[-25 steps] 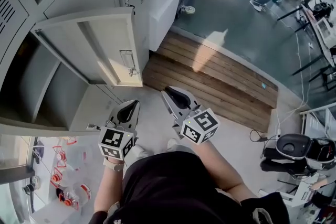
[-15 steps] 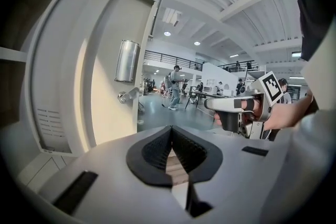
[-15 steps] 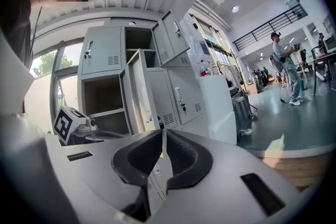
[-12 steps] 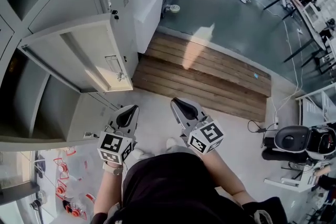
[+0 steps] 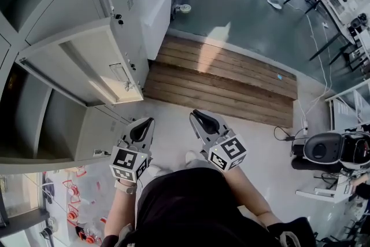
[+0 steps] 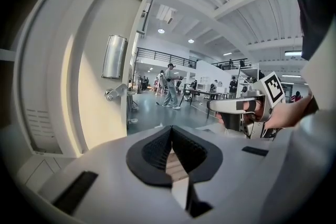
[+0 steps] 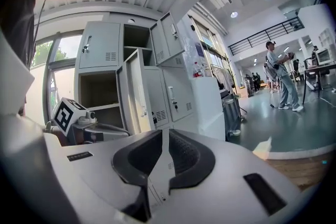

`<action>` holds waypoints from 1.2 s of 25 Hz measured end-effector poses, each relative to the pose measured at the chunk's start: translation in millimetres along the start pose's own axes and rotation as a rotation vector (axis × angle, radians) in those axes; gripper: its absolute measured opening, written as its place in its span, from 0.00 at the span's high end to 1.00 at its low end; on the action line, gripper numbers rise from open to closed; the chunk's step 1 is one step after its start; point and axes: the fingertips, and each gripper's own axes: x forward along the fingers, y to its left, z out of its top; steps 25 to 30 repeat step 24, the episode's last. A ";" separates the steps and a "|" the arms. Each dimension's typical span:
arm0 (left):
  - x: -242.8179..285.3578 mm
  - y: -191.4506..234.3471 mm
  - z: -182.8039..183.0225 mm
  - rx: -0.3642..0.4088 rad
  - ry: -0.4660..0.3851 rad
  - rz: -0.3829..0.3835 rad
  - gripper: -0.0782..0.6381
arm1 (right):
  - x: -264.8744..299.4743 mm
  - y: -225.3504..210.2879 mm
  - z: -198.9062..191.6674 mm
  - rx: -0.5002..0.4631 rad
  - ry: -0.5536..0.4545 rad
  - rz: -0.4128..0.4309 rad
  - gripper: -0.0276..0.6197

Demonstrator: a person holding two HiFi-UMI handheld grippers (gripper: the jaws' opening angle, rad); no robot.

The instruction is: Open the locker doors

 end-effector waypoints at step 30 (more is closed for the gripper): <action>-3.7 -7.5 -4.0 0.004 0.017 -0.005 0.87 | -6.3 1.7 -5.0 0.027 0.006 -0.016 0.88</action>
